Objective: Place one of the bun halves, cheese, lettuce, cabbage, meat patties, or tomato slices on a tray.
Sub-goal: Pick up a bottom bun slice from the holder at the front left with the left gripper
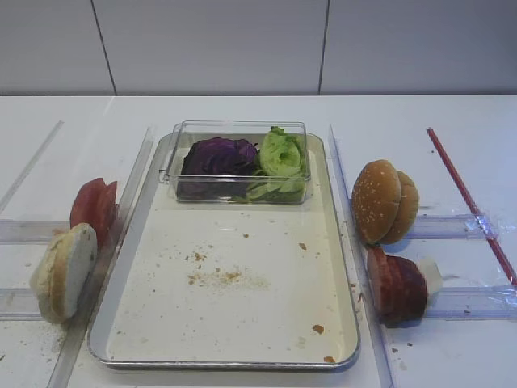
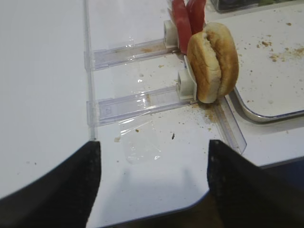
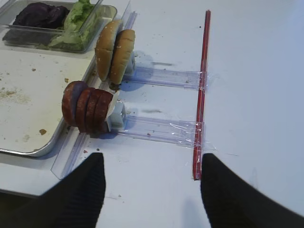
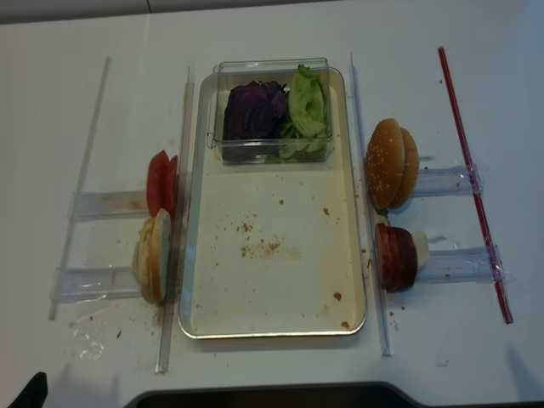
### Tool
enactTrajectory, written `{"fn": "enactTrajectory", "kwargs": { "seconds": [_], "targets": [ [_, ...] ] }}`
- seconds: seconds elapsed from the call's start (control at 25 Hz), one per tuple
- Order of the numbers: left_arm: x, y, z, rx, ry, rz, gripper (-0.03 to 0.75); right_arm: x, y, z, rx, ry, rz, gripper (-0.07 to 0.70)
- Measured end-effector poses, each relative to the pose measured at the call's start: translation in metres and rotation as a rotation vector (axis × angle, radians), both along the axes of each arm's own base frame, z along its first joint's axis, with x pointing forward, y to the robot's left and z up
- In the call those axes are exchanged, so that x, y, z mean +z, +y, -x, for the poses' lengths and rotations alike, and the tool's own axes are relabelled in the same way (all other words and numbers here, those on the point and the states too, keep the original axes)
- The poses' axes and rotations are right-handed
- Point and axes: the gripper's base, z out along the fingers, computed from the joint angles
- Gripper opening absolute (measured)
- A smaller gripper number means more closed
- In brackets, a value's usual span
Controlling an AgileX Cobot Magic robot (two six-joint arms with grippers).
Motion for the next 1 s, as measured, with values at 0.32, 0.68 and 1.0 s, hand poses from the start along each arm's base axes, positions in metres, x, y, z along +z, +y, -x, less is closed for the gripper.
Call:
{"fn": "enactTrajectory", "kwargs": {
  "seconds": [0.32,0.68,1.0],
  "targets": [
    [0.000,0.000,0.000,0.000,0.000,0.000,0.438,0.000,0.000,0.000,0.000,0.000,0.000,0.447],
    [0.000,0.000,0.000,0.000,0.000,0.000,0.439,0.000,0.000,0.000,0.000,0.000,0.000,0.447],
    [0.011,-0.001,-0.008,-0.001,0.125,-0.008,0.439,0.000,0.000,0.000,0.000,0.000,0.000,0.447]
  ]
}}
